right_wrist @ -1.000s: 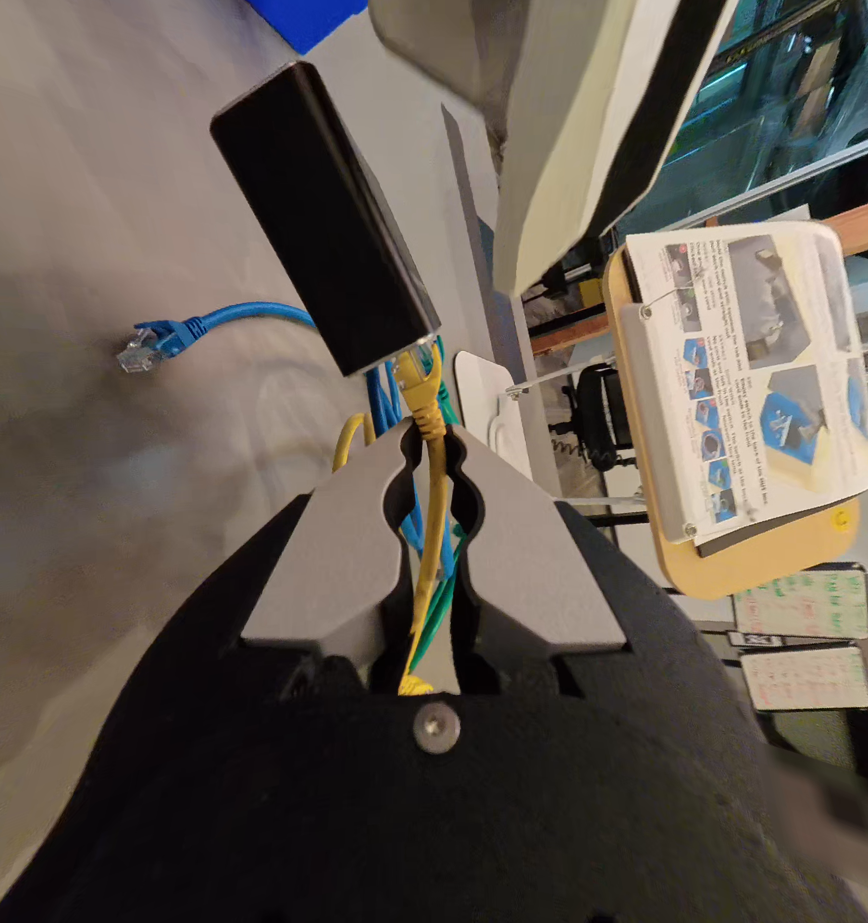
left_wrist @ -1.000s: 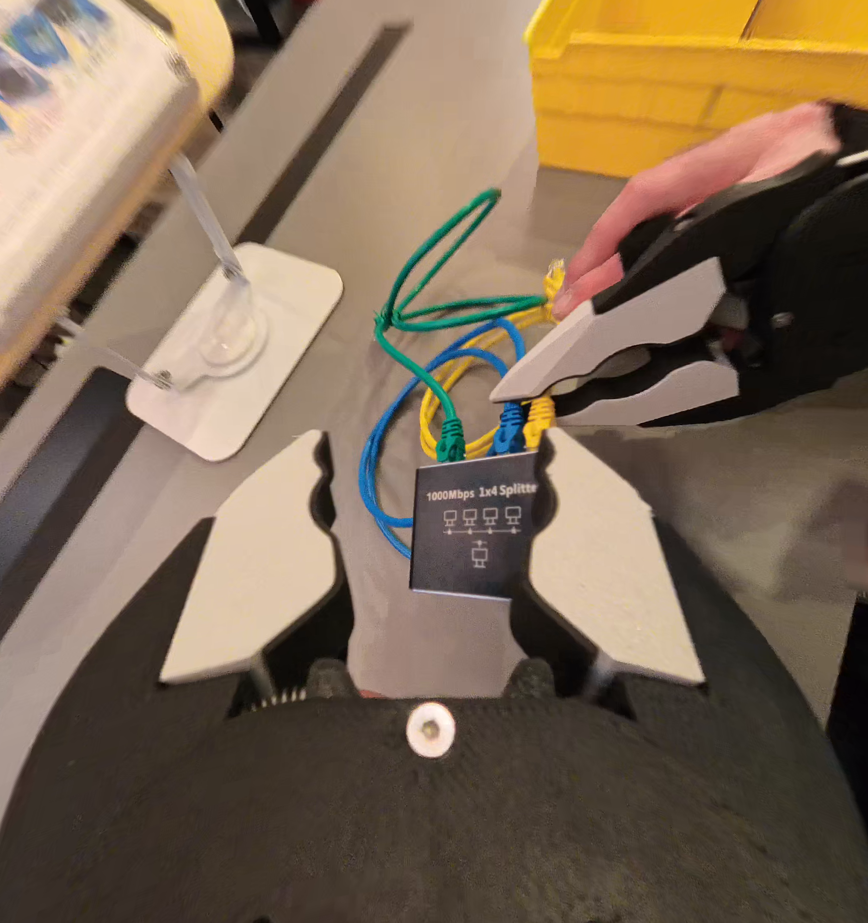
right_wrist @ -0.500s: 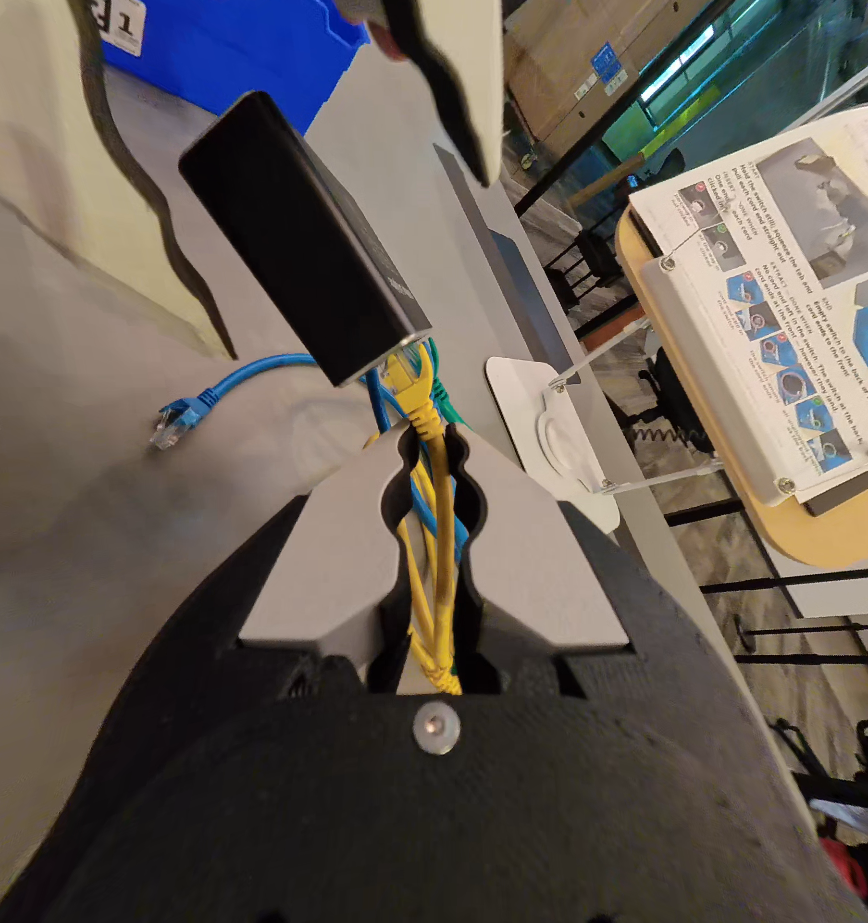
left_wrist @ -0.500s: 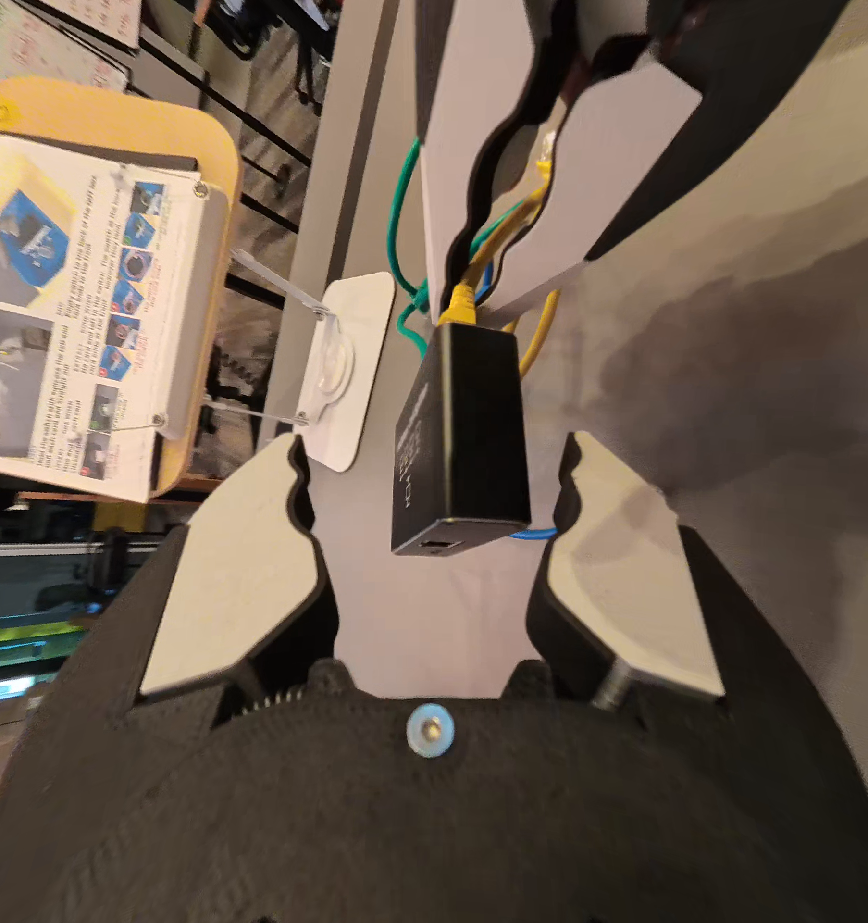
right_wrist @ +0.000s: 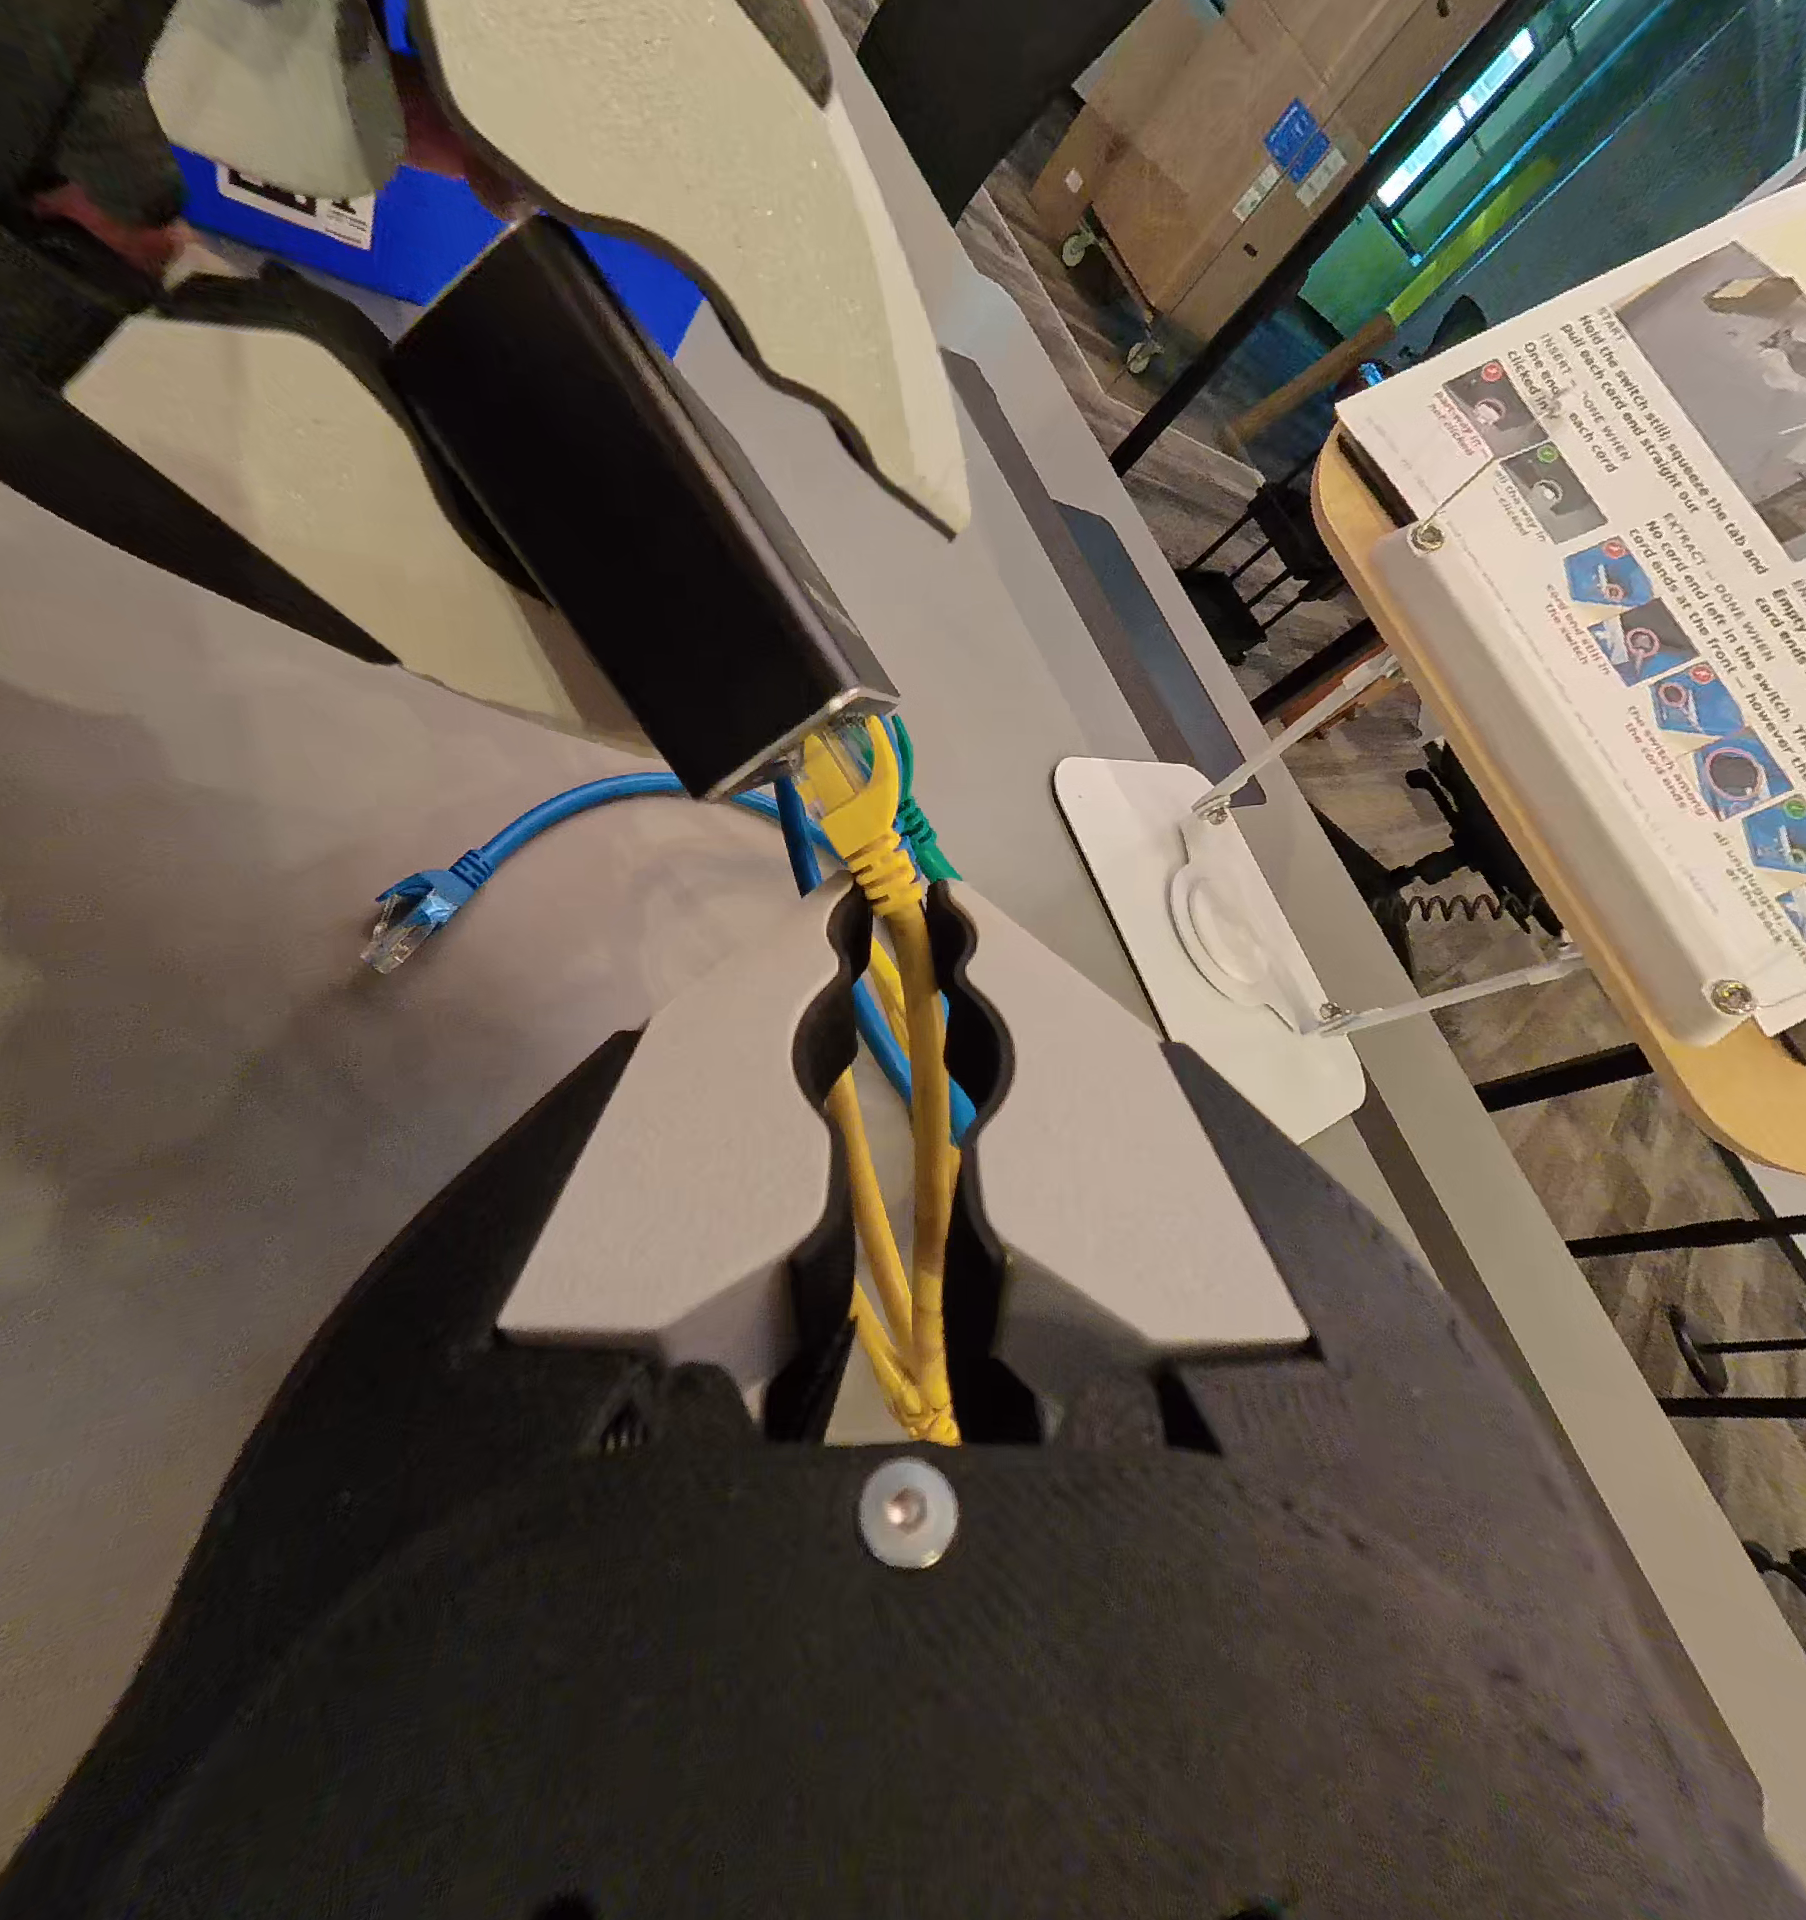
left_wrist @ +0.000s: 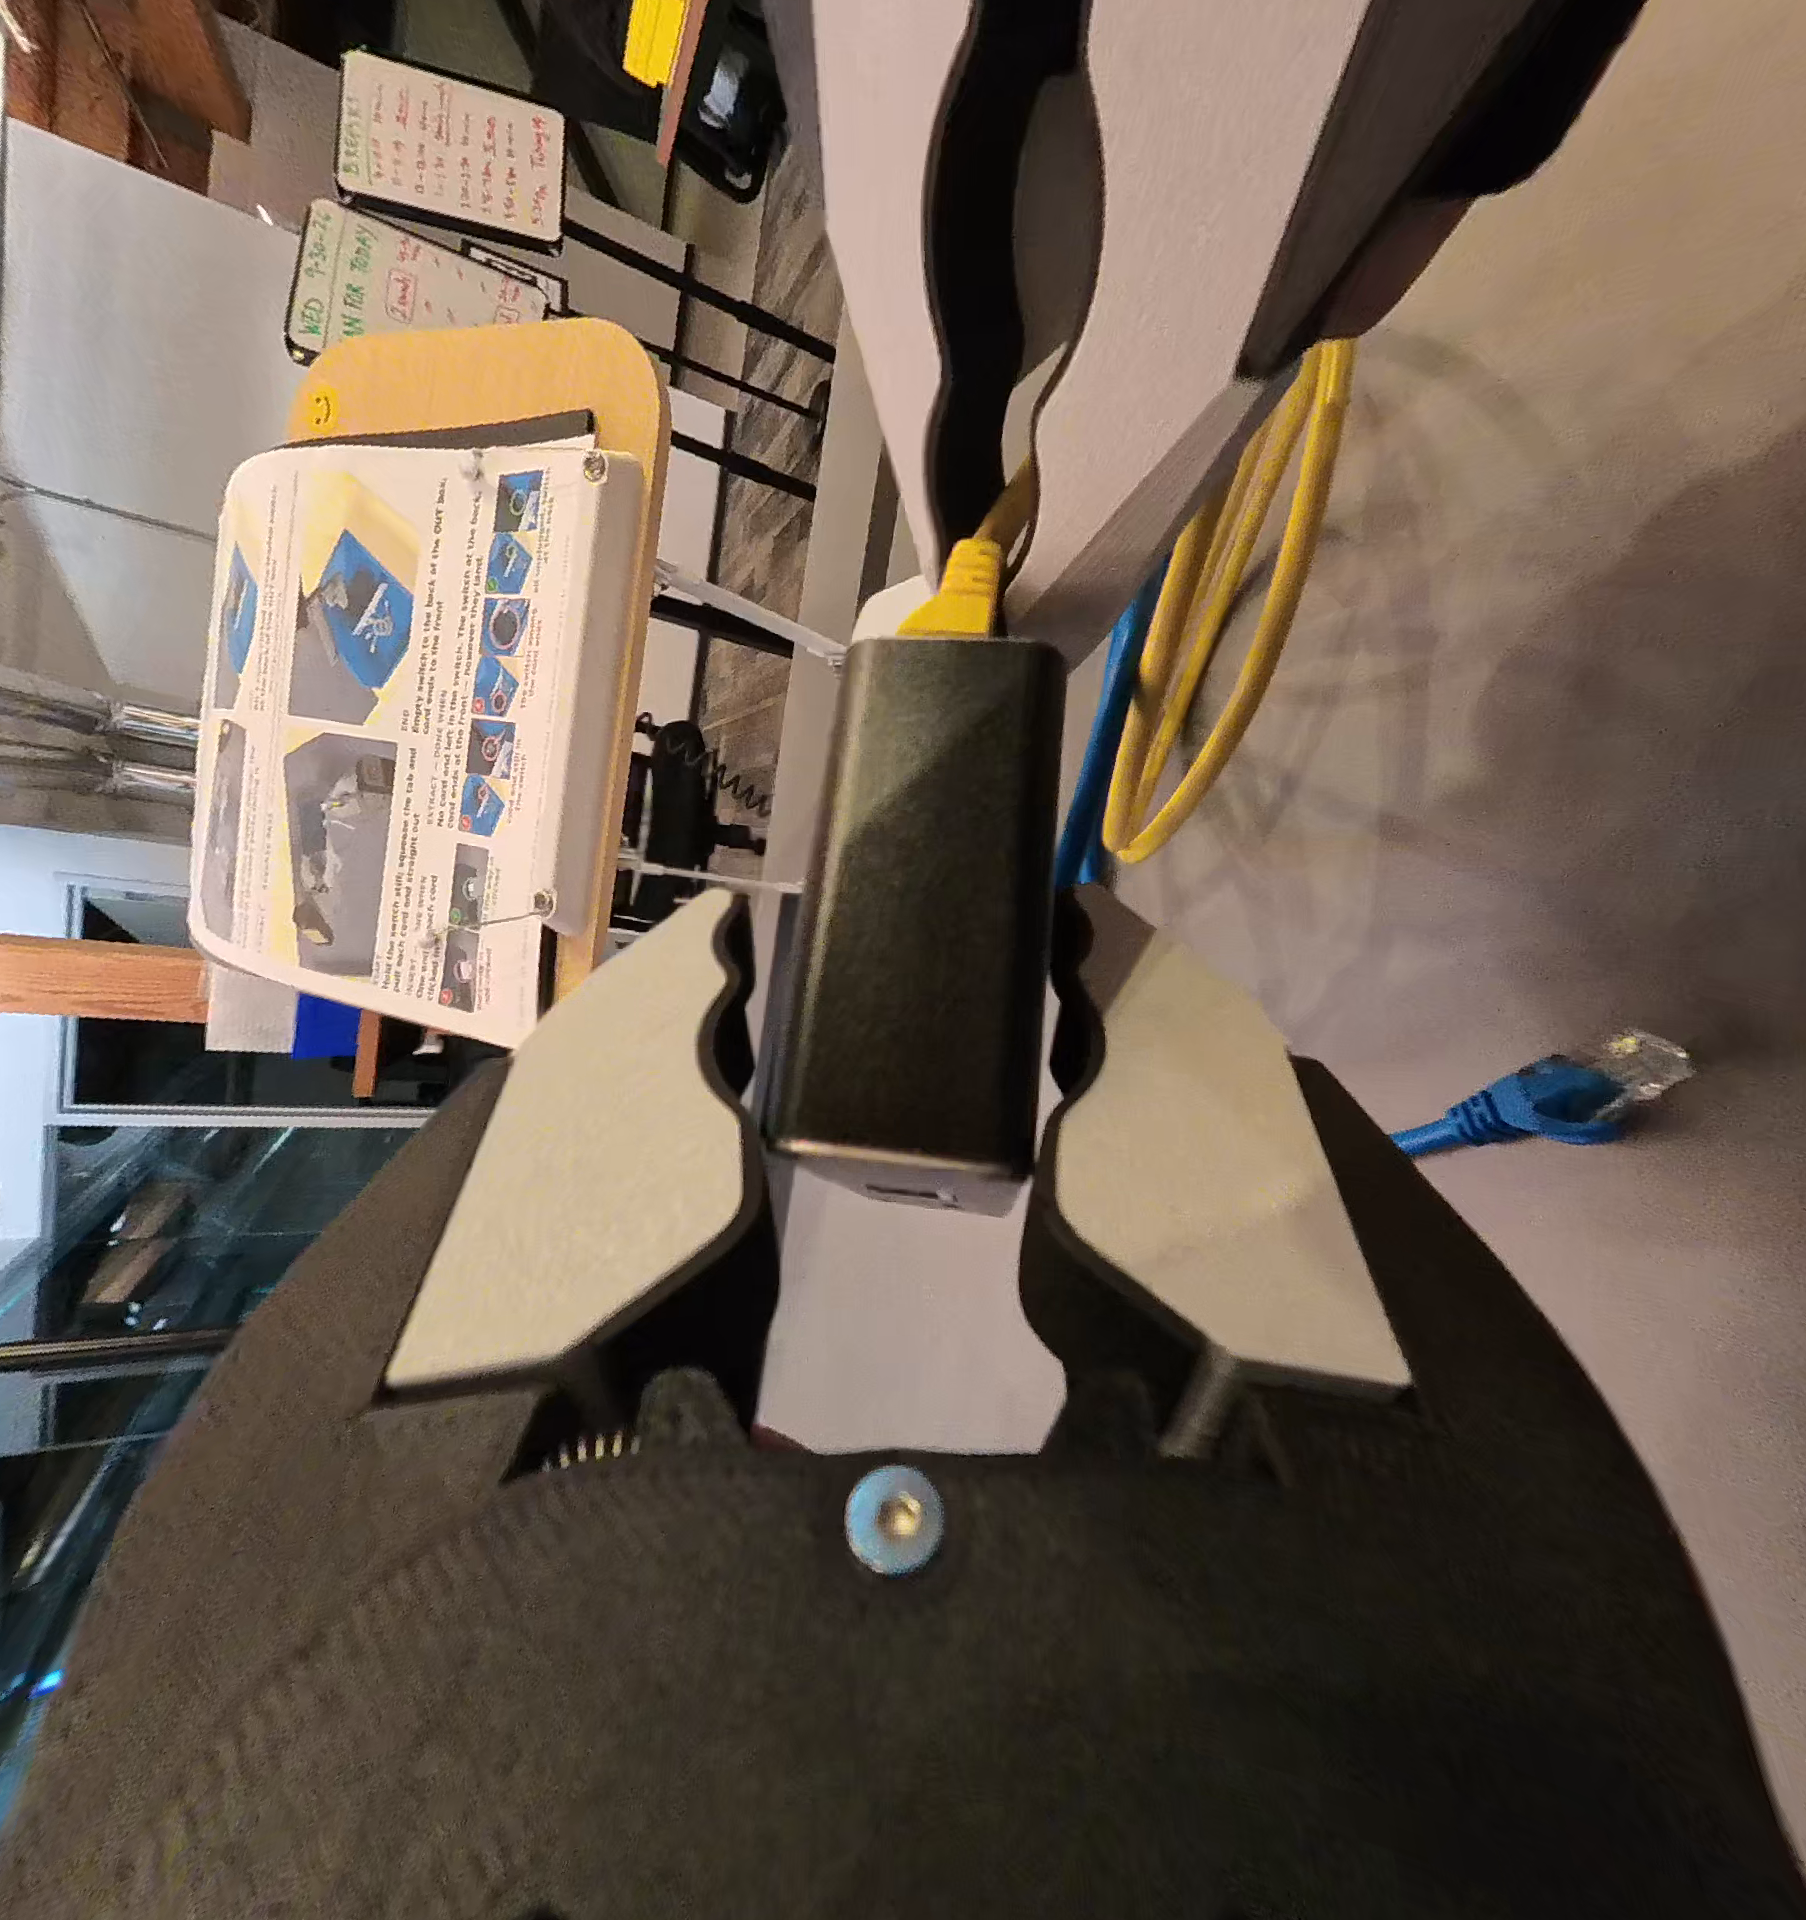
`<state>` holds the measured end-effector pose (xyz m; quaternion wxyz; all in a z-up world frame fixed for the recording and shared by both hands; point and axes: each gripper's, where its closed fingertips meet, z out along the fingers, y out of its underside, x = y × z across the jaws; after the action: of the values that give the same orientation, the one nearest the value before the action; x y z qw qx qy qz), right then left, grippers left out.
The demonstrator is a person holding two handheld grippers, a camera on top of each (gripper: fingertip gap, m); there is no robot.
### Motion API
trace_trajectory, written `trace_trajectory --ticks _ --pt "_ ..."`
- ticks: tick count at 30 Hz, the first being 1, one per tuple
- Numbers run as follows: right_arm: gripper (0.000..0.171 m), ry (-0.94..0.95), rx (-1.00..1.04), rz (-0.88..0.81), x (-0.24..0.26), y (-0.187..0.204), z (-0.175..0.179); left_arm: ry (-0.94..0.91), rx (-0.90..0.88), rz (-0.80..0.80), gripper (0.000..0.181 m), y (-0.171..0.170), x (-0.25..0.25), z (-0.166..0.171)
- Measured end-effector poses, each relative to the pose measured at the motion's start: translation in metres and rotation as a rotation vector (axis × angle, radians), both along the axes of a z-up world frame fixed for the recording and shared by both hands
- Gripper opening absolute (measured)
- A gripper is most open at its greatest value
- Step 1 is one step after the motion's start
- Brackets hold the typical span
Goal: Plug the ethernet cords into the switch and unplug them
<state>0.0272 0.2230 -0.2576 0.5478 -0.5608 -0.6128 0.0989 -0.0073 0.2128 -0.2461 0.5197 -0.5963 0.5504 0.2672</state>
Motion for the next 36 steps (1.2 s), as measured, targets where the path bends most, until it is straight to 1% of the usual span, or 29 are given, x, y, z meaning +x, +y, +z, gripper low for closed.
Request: trace_trajectory --ticks 6,11,21,25,26,29,36 --pt "0.007 0.001 -0.017 0.007 0.001 -0.001 -0.001 0.012 0.053 -0.019 0.054 0.000 0.003 0.001" --pt "0.008 0.016 -0.032 0.039 0.000 -0.005 -0.001 -0.034 0.029 -0.044 0.053 -0.006 0.007 0.001" --pt "0.008 0.001 0.034 0.063 -0.002 -0.008 -0.001 -0.075 -0.009 -0.056 0.052 -0.009 0.007 -0.001" --pt "0.022 0.000 0.059 0.053 0.001 -0.005 0.002 -0.092 -0.024 -0.054 0.052 -0.010 0.005 0.000" --pt "0.023 0.004 0.058 0.056 0.002 -0.006 0.003 -0.100 -0.030 -0.054 0.052 -0.010 0.005 0.000" --pt "0.025 0.017 0.050 0.086 0.005 -0.009 0.008 -0.133 -0.050 -0.054 0.052 -0.011 0.003 0.004" --pt "0.023 0.026 0.035 0.206 0.002 -0.027 0.024 -0.180 -0.101 -0.077 0.052 -0.013 0.000 0.014"
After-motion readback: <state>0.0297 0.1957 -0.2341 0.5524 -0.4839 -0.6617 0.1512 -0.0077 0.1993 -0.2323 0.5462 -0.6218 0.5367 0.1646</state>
